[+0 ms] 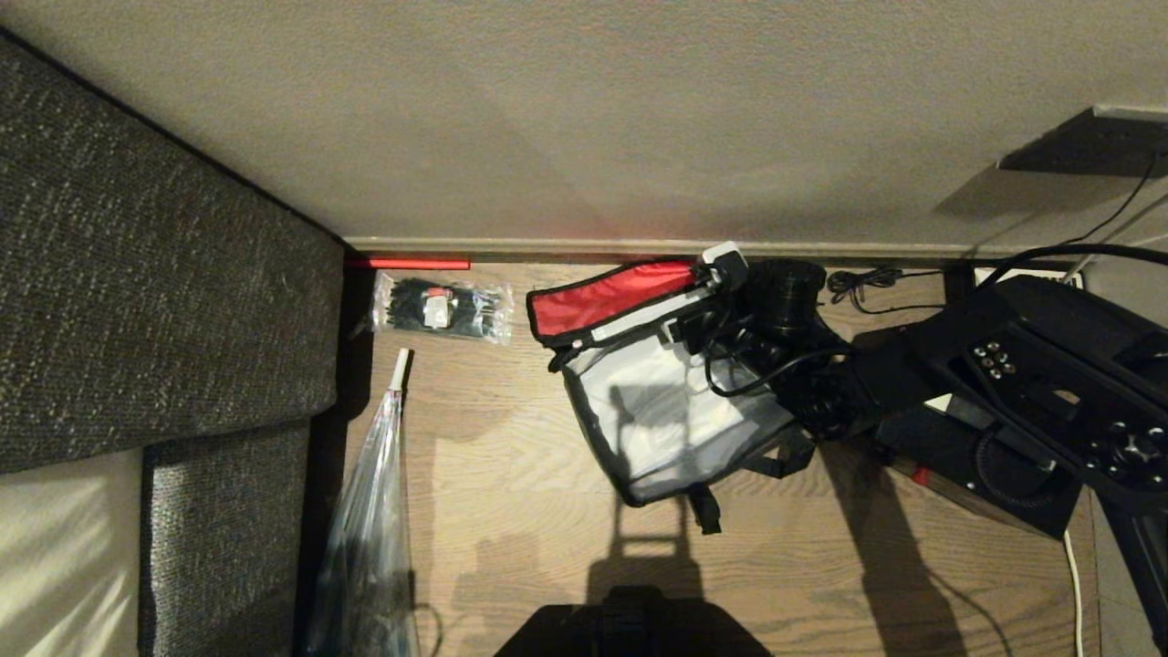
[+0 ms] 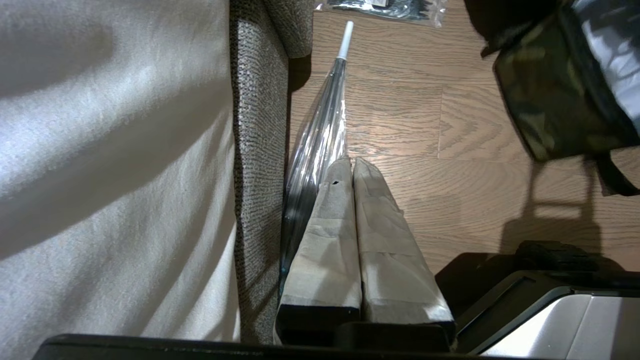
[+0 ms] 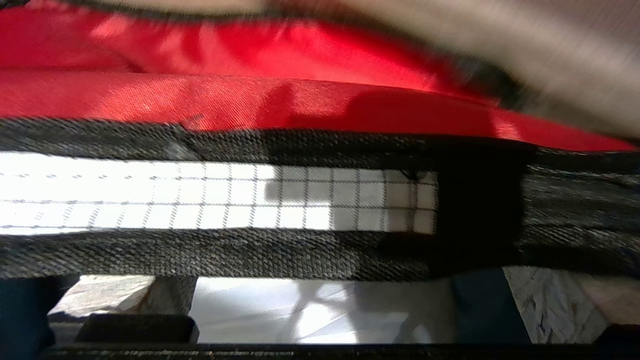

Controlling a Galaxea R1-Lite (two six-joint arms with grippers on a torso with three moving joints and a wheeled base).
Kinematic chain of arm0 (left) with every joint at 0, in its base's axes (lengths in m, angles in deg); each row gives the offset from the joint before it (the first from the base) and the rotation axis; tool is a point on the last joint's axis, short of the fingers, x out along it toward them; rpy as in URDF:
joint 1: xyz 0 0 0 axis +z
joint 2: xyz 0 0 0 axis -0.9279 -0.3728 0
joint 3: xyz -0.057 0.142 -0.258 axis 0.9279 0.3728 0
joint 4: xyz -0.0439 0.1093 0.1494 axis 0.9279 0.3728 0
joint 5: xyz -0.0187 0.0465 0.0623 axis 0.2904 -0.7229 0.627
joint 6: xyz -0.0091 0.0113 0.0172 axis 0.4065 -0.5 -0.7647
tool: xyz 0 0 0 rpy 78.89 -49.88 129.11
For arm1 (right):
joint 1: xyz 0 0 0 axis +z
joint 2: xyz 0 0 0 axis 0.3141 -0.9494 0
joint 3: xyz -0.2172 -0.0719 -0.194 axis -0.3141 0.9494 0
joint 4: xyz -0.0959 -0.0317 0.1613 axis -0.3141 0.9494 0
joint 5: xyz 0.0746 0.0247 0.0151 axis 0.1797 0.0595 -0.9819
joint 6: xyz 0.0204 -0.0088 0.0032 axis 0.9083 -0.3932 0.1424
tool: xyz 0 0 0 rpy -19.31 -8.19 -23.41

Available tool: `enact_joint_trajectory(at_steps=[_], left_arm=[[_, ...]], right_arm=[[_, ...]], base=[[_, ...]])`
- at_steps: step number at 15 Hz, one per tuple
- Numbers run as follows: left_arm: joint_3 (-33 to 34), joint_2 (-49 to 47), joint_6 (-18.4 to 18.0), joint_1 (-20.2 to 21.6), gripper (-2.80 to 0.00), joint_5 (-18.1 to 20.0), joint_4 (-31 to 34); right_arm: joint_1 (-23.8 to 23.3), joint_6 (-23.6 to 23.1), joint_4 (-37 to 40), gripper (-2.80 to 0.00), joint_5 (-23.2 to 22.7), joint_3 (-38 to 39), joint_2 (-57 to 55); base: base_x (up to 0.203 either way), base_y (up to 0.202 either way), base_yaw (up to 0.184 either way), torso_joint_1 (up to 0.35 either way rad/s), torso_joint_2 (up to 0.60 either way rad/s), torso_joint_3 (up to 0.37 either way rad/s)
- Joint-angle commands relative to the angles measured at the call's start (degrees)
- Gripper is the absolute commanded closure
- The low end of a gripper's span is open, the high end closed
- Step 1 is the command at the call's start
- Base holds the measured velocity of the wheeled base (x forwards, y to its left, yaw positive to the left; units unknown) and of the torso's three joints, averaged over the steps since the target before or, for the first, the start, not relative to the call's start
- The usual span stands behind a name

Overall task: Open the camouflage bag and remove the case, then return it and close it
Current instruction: Grip the handle again

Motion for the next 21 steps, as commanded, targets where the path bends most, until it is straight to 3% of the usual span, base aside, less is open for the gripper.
enact_joint_trajectory(at_steps=[1,7,11,14,17,21], left_arm=[[0.17,0.11,-0.04,-0.07,0.00,-0.04,-0.02],[0.18,0.11,-0.05,-0.07,0.00,-0.04,0.06],[0.17,0.11,-0.04,0.02,0.00,-0.04,-0.03],[0.16,0.11,0.03,-0.06,0.00,-0.04,0.03],[0.18,0.11,-0.05,0.02,0.00,-0.04,0.06],[0.15,0.11,-0.03,0.01,0.00,-0.04,0.06]], right_arm=[[-1.00,-0.92,-0.49,-2.80,0.05,-3.20,-1.02],[-2.32,-3.29,-1.31,-2.80,-0.04,-10.72,-2.77],[-2.42,-3.18,-1.99,-2.80,-0.06,-10.12,-2.26],[-2.42,-1.23,1.89,-2.80,-1.64,-4.48,-0.47],[-2.31,5.35,6.02,-2.80,-1.89,-3.44,0.61],[-2.24,15.13,20.67,-2.80,-1.89,-2.58,1.22]], base=[[0.000,0.000,0.000,0.000,0.00,0.000],[0.000,0.000,0.000,0.000,0.00,0.000],[0.000,0.000,0.000,0.000,0.00,0.000],[0.000,0.000,0.000,0.000,0.00,0.000],[0.000,0.000,0.000,0.000,0.00,0.000],[0.000,0.000,0.000,0.000,0.00,0.000]])
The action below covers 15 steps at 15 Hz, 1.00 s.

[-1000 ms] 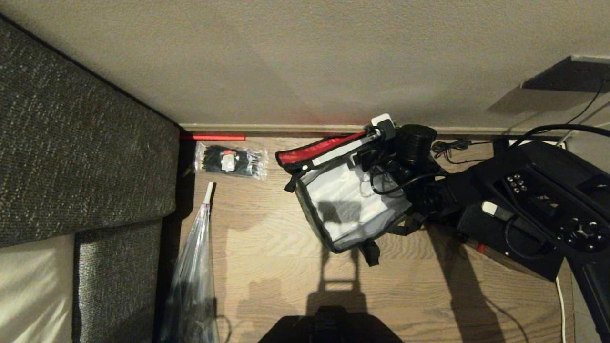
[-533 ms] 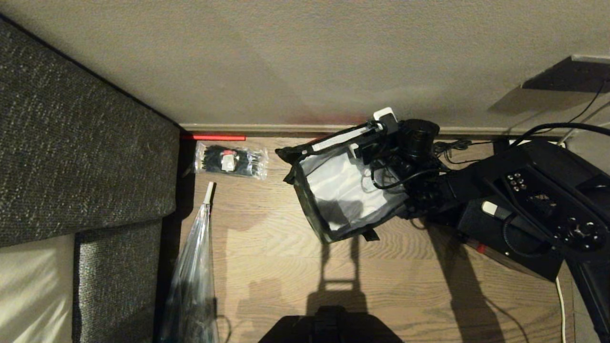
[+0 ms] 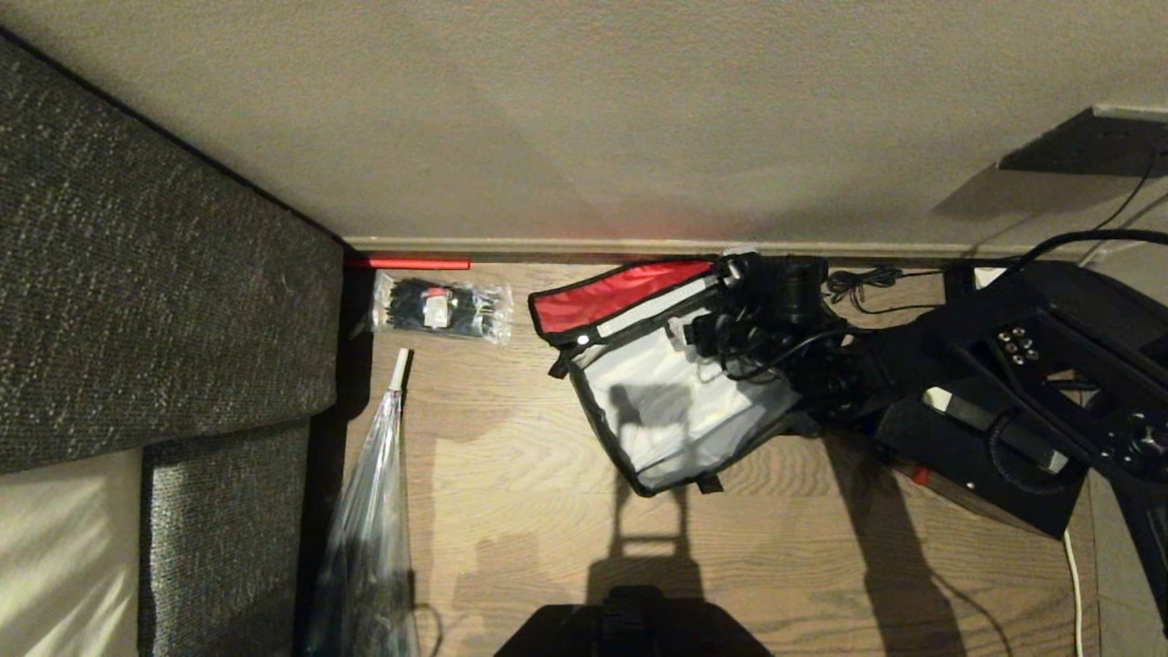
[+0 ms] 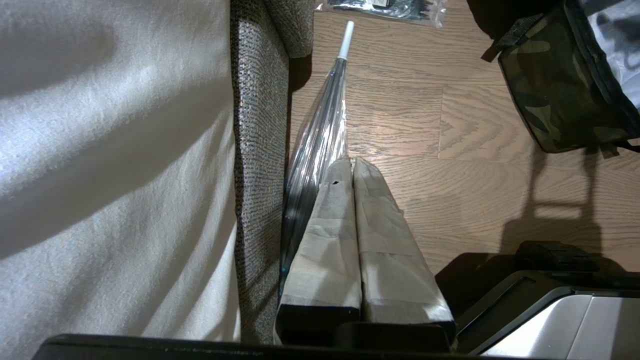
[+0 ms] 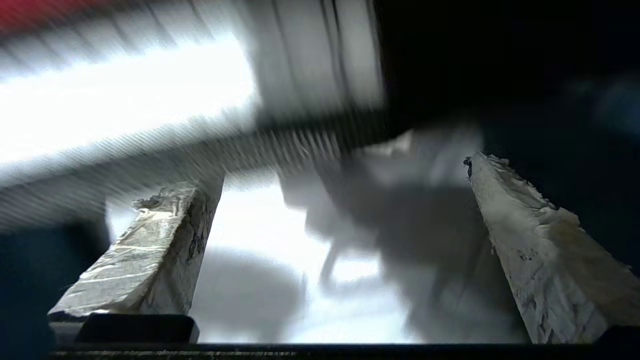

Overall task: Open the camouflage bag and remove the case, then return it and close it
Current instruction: Grip the handle again

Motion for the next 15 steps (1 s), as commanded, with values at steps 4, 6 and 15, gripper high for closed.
enact_joint_trajectory(at_steps=[4,6,15], left_arm=[[0.11,0.11,-0.05,0.04,0.00,-0.02,-0.01],[0.18,0.11,-0.02,0.05,0.00,-0.02,-0.01],[0.10,0.11,0.03,0.05,0.00,-0.02,0.02]], right_arm=[[0.07,5.73,10.10,-2.80,-0.72,-3.01,-4.53],[-0.05,5.05,8.88,-2.80,-0.85,-7.29,-7.41],[-3.22,-15.76,-9.40,-2.80,-5.42,-10.87,-8.41]], base=[[0.000,0.000,0.000,0.000,0.00,0.000],[0.000,0.000,0.000,0.000,0.00,0.000],[0.000,0.000,0.000,0.000,0.00,0.000]])
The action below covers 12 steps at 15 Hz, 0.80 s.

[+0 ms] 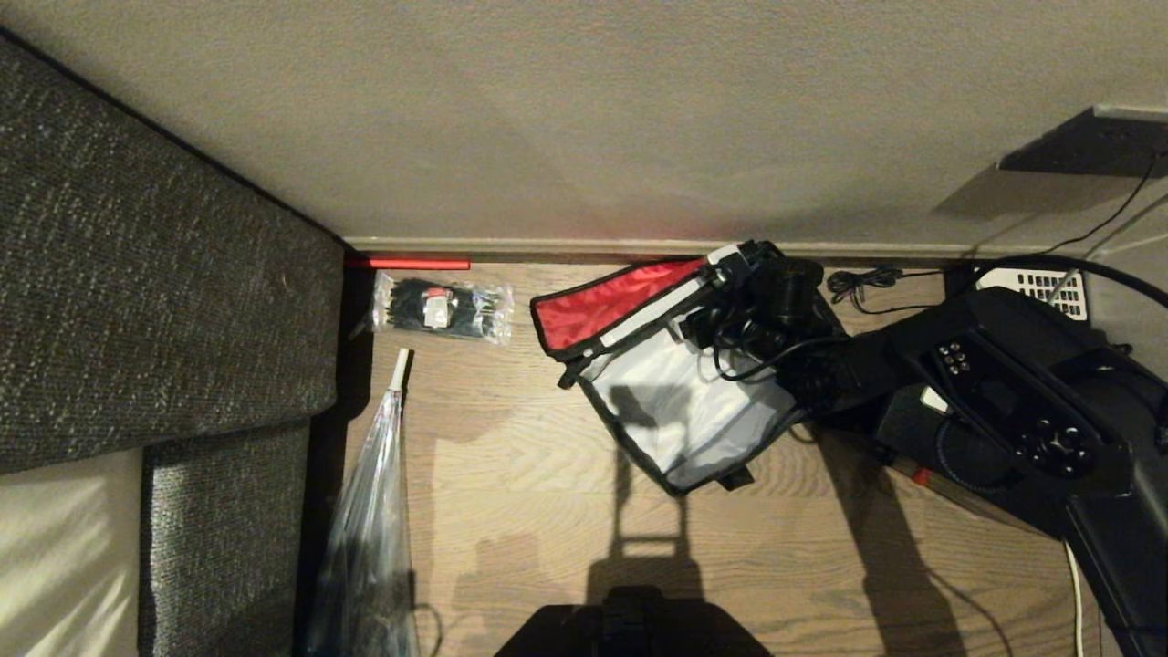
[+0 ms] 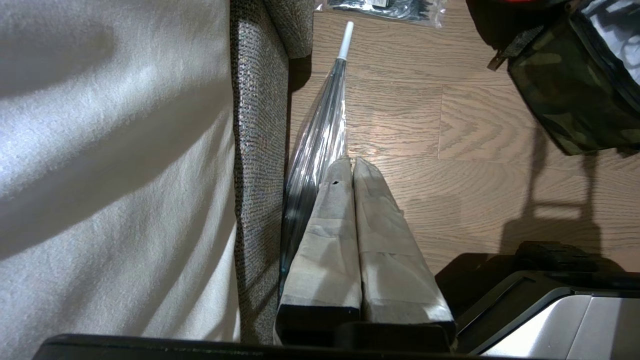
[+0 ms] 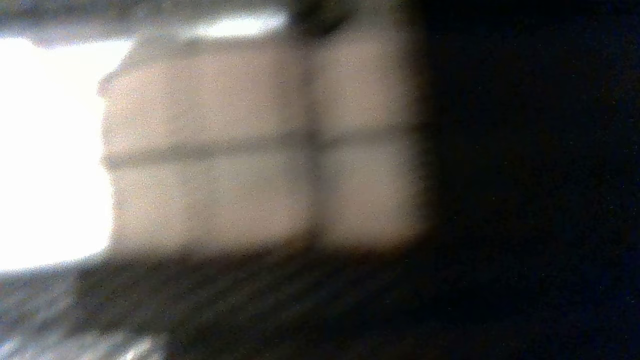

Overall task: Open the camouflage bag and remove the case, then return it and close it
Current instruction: Grip the handle again

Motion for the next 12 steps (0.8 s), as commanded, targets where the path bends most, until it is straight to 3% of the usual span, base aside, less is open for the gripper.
enact_joint_trajectory(at_steps=[1,10,12], left_arm=[[0.16,0.11,-0.01,0.02,0.00,-0.02,0.01],[0.18,0.11,-0.01,0.02,0.00,-0.02,0.03],[0.15,0.11,-0.01,0.02,0.00,-0.02,0.03]], right_arm=[[-0.48,-2.28,-2.19,-2.80,0.04,-0.41,0.75],[-1.01,-5.42,-8.05,-2.80,0.12,-7.73,0.53],[-1.02,-4.95,-7.33,-2.80,0.06,-4.30,0.86]], base=[[0.000,0.000,0.000,0.000,0.00,0.000],[0.000,0.000,0.000,0.000,0.00,0.000],[0.000,0.000,0.000,0.000,0.00,0.000]])
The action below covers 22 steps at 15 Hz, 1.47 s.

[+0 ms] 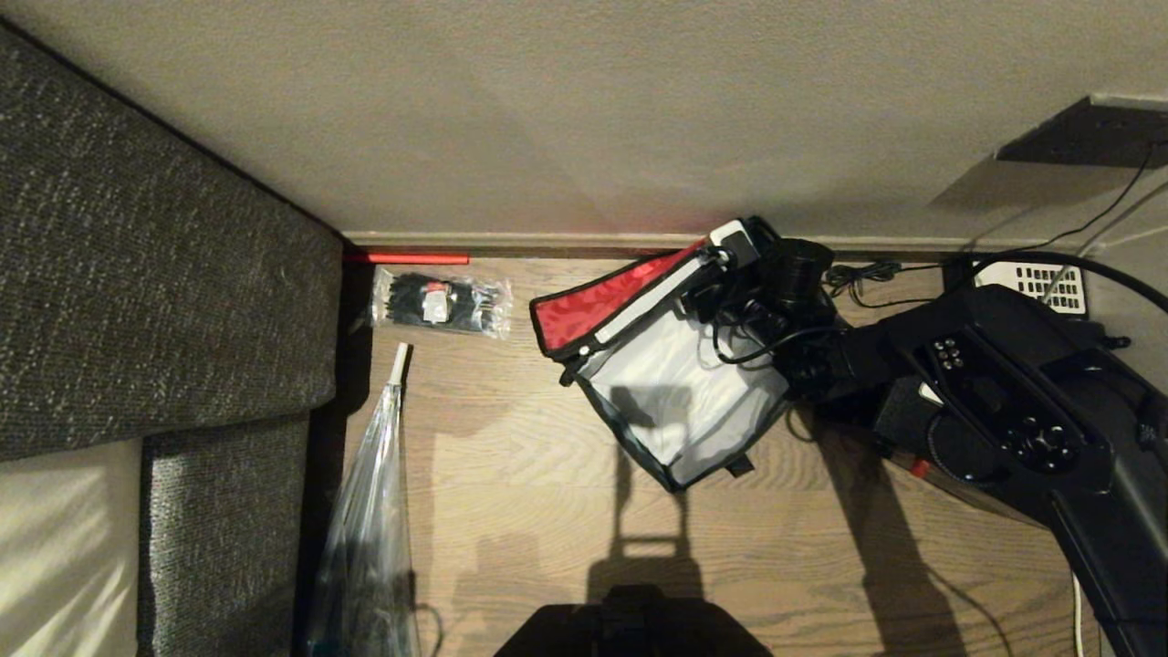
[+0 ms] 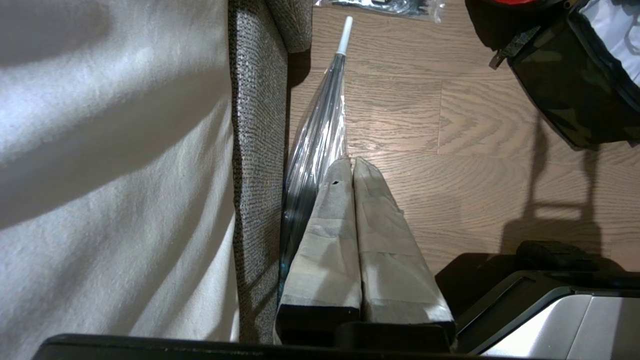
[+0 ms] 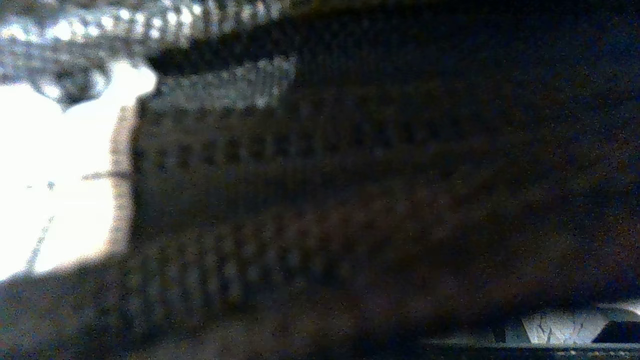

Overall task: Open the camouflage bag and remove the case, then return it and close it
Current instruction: Grip the handle again

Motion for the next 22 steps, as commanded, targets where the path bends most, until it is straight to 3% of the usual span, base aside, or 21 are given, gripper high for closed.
enact_joint_trajectory(at_steps=[1,6,10,12,17,22], left_arm=[[0.18,0.11,0.02,0.02,0.00,-0.02,-0.05],[0.17,0.11,-0.06,-0.06,0.00,-0.02,-0.02],[0.15,0.11,-0.03,0.02,0.00,-0.02,-0.04],[0.17,0.11,-0.07,0.02,0.00,-0.02,0.01],[0.14,0.11,-0.02,0.02,0.00,-0.02,-0.01],[0.09,0.11,0.01,0.02,0.00,-0.02,0.01]], right_arm=[[-0.08,0.79,1.43,-2.80,-0.16,4.27,1.39],[0.04,13.46,15.47,-2.80,-1.01,11.08,4.15],[0.97,19.34,22.23,-2.80,-1.81,12.72,5.04],[0.92,18.56,23.03,-2.80,-1.99,15.09,5.53],[-0.78,10.46,21.70,-2.80,-0.48,14.81,4.91],[-1.29,3.61,11.98,-2.80,-0.88,9.48,2.11]], base=[[0.000,0.000,0.000,0.000,0.00,0.000],[0.000,0.000,0.000,0.000,0.00,0.000],[0.000,0.000,0.000,0.000,0.00,0.000],[0.000,0.000,0.000,0.000,0.00,0.000],[0.000,0.000,0.000,0.000,0.00,0.000],[0.000,0.000,0.000,0.000,0.00,0.000]])
